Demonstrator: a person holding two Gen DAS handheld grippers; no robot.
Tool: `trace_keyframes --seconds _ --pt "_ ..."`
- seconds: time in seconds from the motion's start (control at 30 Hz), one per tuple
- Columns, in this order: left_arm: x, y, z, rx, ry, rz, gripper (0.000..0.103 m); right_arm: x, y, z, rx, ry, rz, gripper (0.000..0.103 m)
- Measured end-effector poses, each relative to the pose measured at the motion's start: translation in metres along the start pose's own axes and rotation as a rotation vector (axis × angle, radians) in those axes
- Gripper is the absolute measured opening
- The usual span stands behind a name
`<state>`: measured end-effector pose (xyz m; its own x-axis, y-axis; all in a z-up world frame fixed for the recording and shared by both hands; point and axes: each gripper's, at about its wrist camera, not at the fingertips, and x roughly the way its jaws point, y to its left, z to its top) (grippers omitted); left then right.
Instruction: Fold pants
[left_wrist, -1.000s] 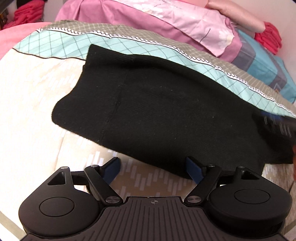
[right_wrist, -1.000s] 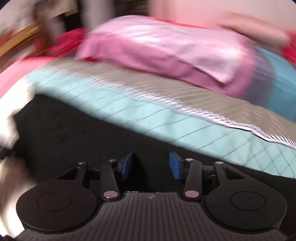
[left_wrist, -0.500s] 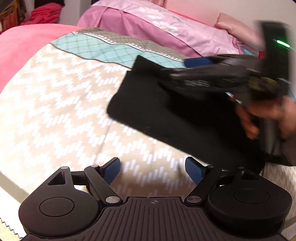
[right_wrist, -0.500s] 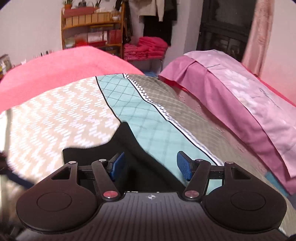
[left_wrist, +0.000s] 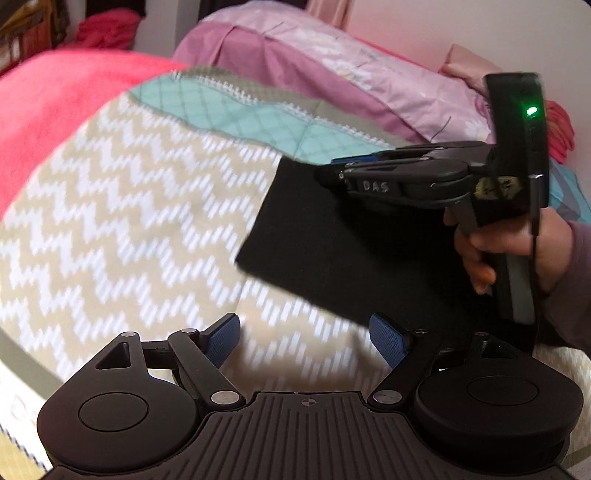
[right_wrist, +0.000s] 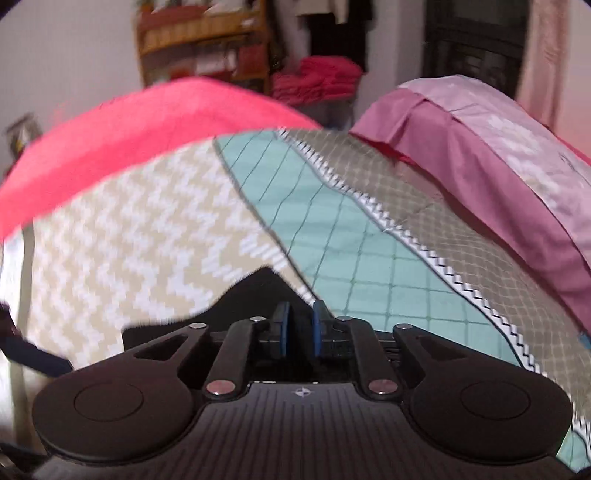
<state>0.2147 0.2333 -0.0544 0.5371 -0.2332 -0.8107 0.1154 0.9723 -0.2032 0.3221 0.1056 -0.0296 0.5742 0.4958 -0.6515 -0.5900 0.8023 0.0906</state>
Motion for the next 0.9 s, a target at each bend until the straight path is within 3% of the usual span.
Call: trace_keyframes --seconds 0.07,0.2,0.3,0.4,0.47,0.53,0.57,0.63,0.7,0.8,0.9 --pt "-0.002 -0.003 0.009 0.023 -0.020 0.014 0.103 -0.029 -0.003 0.005 0.016 -0.034 -0.013 0.035" --pt "0.007 -0.009 0.030 0.028 -0.042 0.010 0.103 -0.097 -0.027 -0.019 0.108 -0.087 -0.097 0.039" --pt "0.029 -0.018 0.048 0.033 -0.035 0.004 0.103 -0.122 -0.045 -0.058 0.213 -0.060 -0.137 0.040" --pt "0.058 -0.031 0.062 0.041 -0.012 0.003 0.103 -0.113 -0.056 -0.101 0.290 0.036 -0.136 0.040" --pt "0.085 -0.038 0.067 0.054 0.024 0.041 0.103 -0.103 -0.070 -0.123 0.312 0.078 -0.192 0.033" --pt "0.097 -0.045 0.068 0.101 0.007 0.082 0.103 -0.113 -0.093 -0.134 0.392 0.029 -0.336 0.001" --pt "0.099 -0.047 0.069 0.111 0.008 0.098 0.103 -0.126 -0.103 -0.136 0.465 -0.007 -0.390 0.004" --pt "0.099 -0.049 0.071 0.114 0.016 0.105 0.103 -0.152 -0.107 -0.141 0.493 -0.074 -0.477 0.046" --pt "0.098 -0.049 0.074 0.110 0.034 0.108 0.103 -0.172 -0.103 -0.147 0.481 -0.072 -0.440 0.051" --pt "0.084 -0.052 0.078 0.079 0.031 0.103 0.103 -0.201 -0.088 -0.168 0.527 -0.087 -0.262 0.051" --pt "0.073 -0.068 0.076 0.093 0.004 0.047 0.103 -0.215 -0.065 -0.198 0.610 -0.074 -0.073 0.057"
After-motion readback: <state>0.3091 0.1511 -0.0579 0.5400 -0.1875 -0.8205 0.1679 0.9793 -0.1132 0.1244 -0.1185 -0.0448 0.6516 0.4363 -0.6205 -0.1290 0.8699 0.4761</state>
